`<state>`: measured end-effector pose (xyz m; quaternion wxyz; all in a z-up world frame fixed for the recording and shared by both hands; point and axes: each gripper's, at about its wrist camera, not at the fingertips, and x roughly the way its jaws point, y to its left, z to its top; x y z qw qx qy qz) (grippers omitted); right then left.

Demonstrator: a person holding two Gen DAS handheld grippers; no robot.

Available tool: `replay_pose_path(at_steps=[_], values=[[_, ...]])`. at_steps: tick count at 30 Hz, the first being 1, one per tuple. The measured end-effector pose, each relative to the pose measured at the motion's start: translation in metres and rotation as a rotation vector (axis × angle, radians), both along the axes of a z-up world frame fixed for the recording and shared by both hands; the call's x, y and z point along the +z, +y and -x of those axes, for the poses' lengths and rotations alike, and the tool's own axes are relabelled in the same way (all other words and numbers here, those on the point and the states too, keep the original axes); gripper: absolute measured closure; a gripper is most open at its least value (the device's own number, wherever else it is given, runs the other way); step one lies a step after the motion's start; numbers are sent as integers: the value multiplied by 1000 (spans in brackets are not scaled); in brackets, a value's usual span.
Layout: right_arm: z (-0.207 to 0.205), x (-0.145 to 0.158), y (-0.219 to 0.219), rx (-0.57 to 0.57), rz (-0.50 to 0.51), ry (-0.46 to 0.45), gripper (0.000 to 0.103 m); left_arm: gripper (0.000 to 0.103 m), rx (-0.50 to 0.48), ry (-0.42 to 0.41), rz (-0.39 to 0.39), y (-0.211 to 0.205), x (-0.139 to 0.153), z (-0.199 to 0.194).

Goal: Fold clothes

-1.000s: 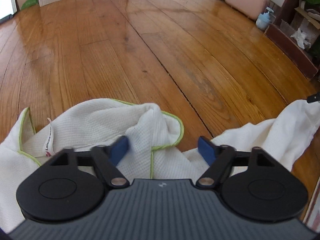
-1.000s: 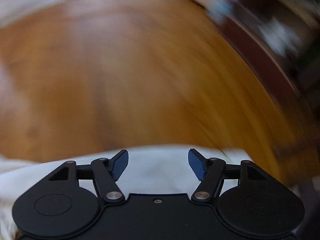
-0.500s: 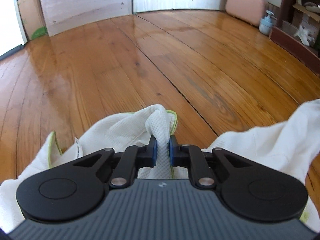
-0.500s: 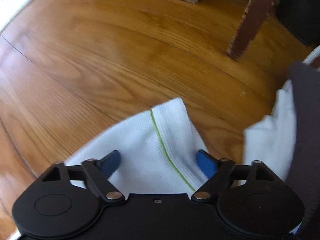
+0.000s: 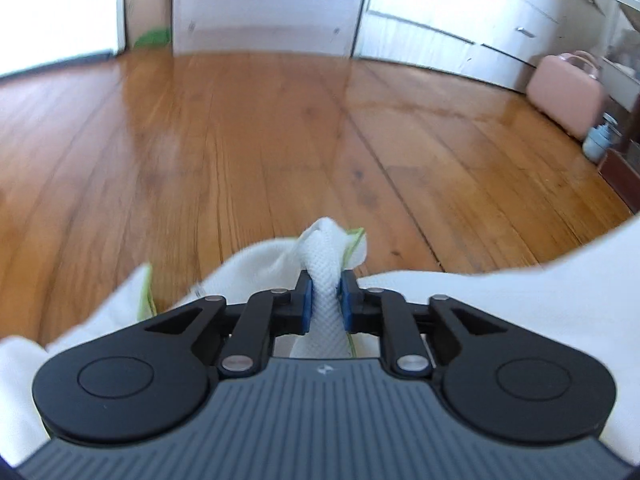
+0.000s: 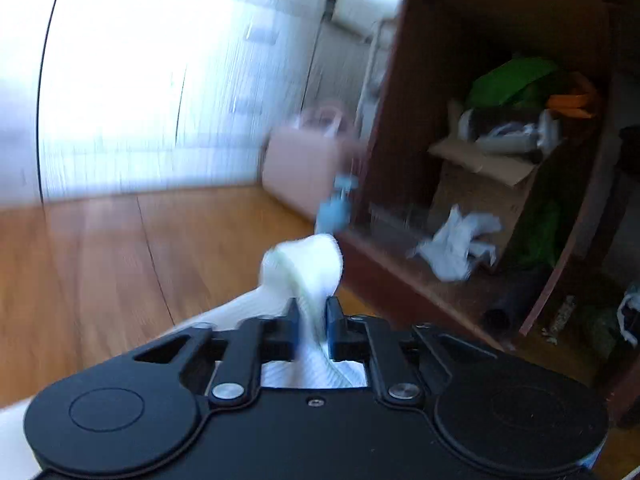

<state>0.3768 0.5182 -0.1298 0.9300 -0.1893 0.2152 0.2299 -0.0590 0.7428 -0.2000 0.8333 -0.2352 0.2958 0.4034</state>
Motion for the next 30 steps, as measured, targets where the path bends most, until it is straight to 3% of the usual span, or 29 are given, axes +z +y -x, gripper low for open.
replay_pose_path(at_steps=[2, 4, 5, 8, 13, 16, 19, 21, 22, 23, 25, 28, 30], values=[[-3, -10, 8, -74, 60, 31, 58, 63, 11, -1, -2, -1, 2, 1], [3, -13, 3, -112, 23, 74, 46, 50, -4, -1, -41, -5, 10, 5], [9, -15, -3, -102, -19, 108, 44, 45, -10, 1, -55, -7, 14, 7], [26, -31, -8, -7, -61, 233, 41, 45, -26, -14, -34, -8, 24, 17], [72, -58, -15, 111, -59, 469, 41, 42, -40, -50, 83, -5, 22, 30], [97, -73, -24, 155, -136, 616, 40, 40, -78, 1, 103, -10, 9, 26], [117, -87, -16, 213, -61, 623, 40, 36, -104, 91, 100, -17, -7, 16], [126, -91, -11, 251, -14, 572, 40, 58, -81, 118, 67, -16, -17, 15], [127, -92, -9, 263, 5, 538, 41, 92, -69, 126, 59, -14, -20, 17], [129, -94, -6, 268, 29, 496, 41, 97, -57, 127, 64, -10, -22, 20], [134, -101, -1, 280, 97, 417, 41, 97, -45, 121, 53, -5, -19, 27], [139, -109, 1, 322, 141, 330, 43, 97, -42, 199, -69, -10, -5, 28], [127, -110, 0, 298, 141, 302, 43, 96, -11, 176, -85, -14, 5, 34]])
